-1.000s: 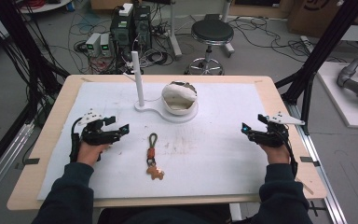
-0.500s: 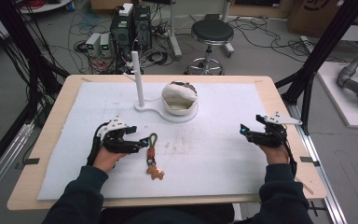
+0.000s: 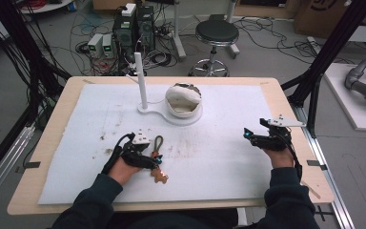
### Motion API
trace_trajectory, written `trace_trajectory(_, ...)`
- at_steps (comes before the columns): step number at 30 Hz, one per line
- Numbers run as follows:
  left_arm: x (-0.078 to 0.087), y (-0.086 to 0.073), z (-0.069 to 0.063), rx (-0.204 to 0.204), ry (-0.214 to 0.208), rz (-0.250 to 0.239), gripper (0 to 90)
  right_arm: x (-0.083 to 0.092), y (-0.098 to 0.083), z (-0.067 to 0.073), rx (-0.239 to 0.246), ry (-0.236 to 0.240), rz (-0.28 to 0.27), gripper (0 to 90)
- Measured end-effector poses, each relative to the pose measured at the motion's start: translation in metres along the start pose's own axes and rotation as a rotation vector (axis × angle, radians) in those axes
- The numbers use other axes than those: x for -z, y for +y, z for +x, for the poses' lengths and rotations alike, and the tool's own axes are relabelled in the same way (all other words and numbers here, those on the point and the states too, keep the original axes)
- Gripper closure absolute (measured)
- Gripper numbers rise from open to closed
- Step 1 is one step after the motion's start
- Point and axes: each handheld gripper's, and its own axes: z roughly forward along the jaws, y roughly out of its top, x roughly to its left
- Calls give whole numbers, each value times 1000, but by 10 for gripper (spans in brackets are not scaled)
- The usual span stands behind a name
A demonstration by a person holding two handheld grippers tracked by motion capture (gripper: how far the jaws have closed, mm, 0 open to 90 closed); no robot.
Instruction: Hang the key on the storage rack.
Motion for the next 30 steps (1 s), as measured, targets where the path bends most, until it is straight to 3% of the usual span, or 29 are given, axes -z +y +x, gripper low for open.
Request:
trace_trajectory(4,2,1,-3,1,0,12,307,0,-2,-1,-10,-2,2,215)
trace_trajectory(8,6,2,-11,-37,-32,18,542,0,-2,-2,-12,-4,3,216)
trace_trajectory(12,7,2,-3,-23,-73,-5,662,-1,-2,-2,2,2,9,244)
trace_trajectory(15,11,2,6,-92,-56,-14,692,-1,-2,0,7,6,7,244)
trace_trajectory(16,12,3,9,-134,-43,-21,698,-1,-2,0,7,7,6,245)
trace_trajectory(18,12,2,13,-270,16,-13,700,-2,-2,0,8,6,9,245)
trace_trajectory(19,11,1,14,-267,16,-11,694,-2,-2,0,7,4,8,245)
trace_trajectory(20,8,1,14,-230,28,-5,656,-3,-2,0,10,6,8,245)
trace_trajectory(21,7,1,13,-179,78,-4,556,-3,-2,0,13,6,7,245)
trace_trajectory(22,7,1,14,-120,97,-3,441,-3,-2,1,13,9,10,245)
trace_trajectory(23,8,1,15,-53,88,16,402,-3,-2,1,16,9,12,245)
trace_trajectory(25,10,-2,15,63,76,33,413,-3,-2,1,15,8,11,245)
trace_trajectory(28,12,-4,13,78,68,21,464,-2,-2,0,8,6,9,245)
trace_trajectory(29,13,-4,11,65,60,21,528,-2,-2,0,7,3,9,245)
trace_trajectory(30,13,-3,10,51,47,19,650,-2,-2,0,6,4,11,245)
